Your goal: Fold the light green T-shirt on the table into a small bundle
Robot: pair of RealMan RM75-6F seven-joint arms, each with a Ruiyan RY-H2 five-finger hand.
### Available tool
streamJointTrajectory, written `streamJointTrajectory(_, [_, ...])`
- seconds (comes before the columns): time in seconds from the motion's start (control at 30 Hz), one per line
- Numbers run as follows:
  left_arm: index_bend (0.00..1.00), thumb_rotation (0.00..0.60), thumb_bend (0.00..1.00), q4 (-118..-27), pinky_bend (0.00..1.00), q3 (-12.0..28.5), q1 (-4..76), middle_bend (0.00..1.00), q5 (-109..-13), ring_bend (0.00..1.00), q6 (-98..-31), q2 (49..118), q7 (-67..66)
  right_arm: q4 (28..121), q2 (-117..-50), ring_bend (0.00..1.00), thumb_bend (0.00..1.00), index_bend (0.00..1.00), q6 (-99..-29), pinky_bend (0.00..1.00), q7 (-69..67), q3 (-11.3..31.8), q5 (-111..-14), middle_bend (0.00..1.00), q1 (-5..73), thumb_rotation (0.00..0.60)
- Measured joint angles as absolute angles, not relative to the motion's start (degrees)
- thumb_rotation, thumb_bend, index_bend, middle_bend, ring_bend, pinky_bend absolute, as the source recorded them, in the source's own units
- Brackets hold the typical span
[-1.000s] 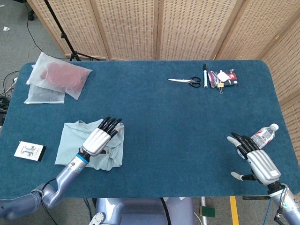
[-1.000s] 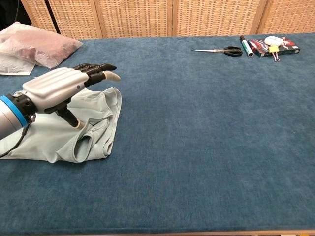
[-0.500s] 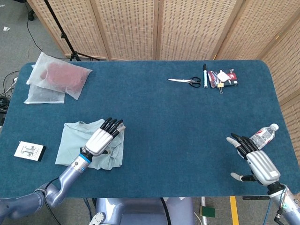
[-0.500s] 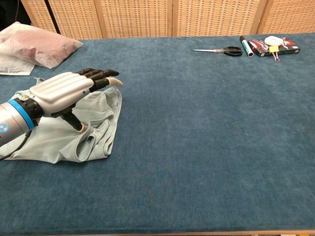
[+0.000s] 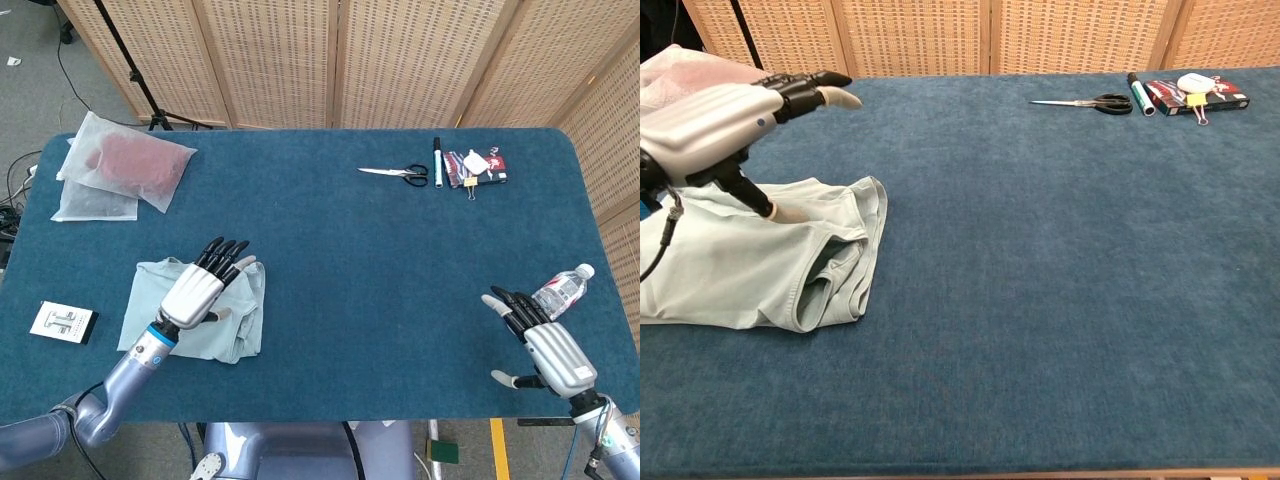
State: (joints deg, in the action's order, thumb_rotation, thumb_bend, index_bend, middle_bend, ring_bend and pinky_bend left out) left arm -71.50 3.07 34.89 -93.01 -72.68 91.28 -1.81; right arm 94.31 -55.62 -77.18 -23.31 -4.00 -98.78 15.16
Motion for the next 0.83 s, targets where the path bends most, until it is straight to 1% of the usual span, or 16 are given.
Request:
streamJointTrajectory(0.23, [0.00,0.600,0.00,-78.1,0.00,3.8,33.3,0.00,-92.6,0.00,-75.0,84.2,-1.1,94.8,-55.6,0.00,0.05,0.00,-77.6,0.03,-22.6,-4.2,-99.4,0.00,15.0,0.600])
streamJointTrajectory(0.3, [0.00,0.600,0.00,-79.9,0.00,4.2,32.3,0.00,-92.3,0.00,-76.6,81.6,-0.8,95.0,-55.5,0.00,0.05,0.00,-77.9,0.03,-22.6,-4.3,-99.7,0.00,14.9,0.600])
streamJointTrajectory(0.4, [0.00,0.600,0.00,-82.8,0.00,4.5,29.9,0.00,-91.9,0.00,-80.7,78.3,0.0,95.3,-55.2,0.00,0.05,0.00,-78.6,0.03,-22.9,-4.3,-100.1,0.00,14.8,0.600])
streamJointTrajectory(0.57, [0.00,0.600,0.00,-88.7,0.00,4.0,23.0,0.00,-89.5,0.00,-87.0,71.4,1.0,95.7,-54.9,0.00,0.03,0.00,-80.3,0.03,-23.7,-4.2,-100.6,0.00,14.4,0.600])
streamJointTrajectory(0.73, [0.00,0.600,0.00,-91.6,0.00,2.7,15.5,0.00,-83.3,0.00,-89.8,68.3,2.2,95.6,-55.0,0.00,0.03,0.00,-81.7,0.03,-23.4,-3.8,-100.5,0.00,13.7,0.600])
streamJointTrajectory(0.83, [0.00,0.600,0.00,-92.5,0.00,1.8,12.5,0.00,-79.6,0.00,-89.7,66.9,3.0,95.6,-55.2,0.00,0.03,0.00,-81.7,0.03,-23.2,-3.8,-100.5,0.00,13.6,0.600])
